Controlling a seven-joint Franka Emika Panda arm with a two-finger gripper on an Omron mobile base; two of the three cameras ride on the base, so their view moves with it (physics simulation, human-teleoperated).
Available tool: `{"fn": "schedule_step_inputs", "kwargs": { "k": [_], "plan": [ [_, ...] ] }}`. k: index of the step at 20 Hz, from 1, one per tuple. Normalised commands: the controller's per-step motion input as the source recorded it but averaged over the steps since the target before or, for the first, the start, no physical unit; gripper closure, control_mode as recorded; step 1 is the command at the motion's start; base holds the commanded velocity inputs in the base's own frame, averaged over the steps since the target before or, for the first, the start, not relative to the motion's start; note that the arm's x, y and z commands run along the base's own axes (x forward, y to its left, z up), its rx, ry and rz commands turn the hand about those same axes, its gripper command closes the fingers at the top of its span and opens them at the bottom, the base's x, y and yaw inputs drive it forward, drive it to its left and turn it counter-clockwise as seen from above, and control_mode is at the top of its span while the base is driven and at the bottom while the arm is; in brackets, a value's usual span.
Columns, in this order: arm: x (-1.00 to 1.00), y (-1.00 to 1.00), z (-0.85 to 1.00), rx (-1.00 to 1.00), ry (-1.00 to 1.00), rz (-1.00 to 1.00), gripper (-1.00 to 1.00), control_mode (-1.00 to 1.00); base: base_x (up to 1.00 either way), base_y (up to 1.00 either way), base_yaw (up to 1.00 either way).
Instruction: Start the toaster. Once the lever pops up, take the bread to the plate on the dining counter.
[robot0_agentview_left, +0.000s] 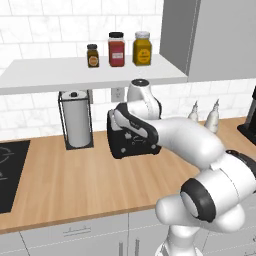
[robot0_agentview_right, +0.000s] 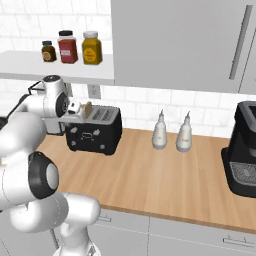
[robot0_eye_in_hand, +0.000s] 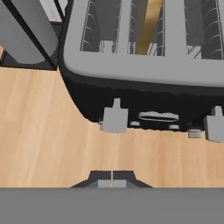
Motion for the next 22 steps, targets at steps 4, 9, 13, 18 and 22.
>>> {"fn": "schedule_step_inputs", "kwargs": {
  "k": [4, 9, 13, 18, 22],
  "plan": [
    [0.20, 0.00, -0.24, -0.01, 0.00, 0.00, 1.00, -1.00, 0.00, 0.00, 0.00],
    [0.24, 0.00, -0.21, -0.01, 0.00, 0.00, 1.00, -1.00, 0.00, 0.00, 0.00],
    [0.26, 0.00, -0.15, -0.01, 0.00, 0.00, 1.00, -1.00, 0.00, 0.00, 0.00],
    [0.30, 0.00, -0.07, 0.00, 0.00, 0.00, 1.00, -1.00, 0.00, 0.00, 0.00],
    [0.16, 0.00, -0.10, -0.01, 0.00, 0.00, 1.00, -1.00, 0.00, 0.00, 0.00]
  ]
}}
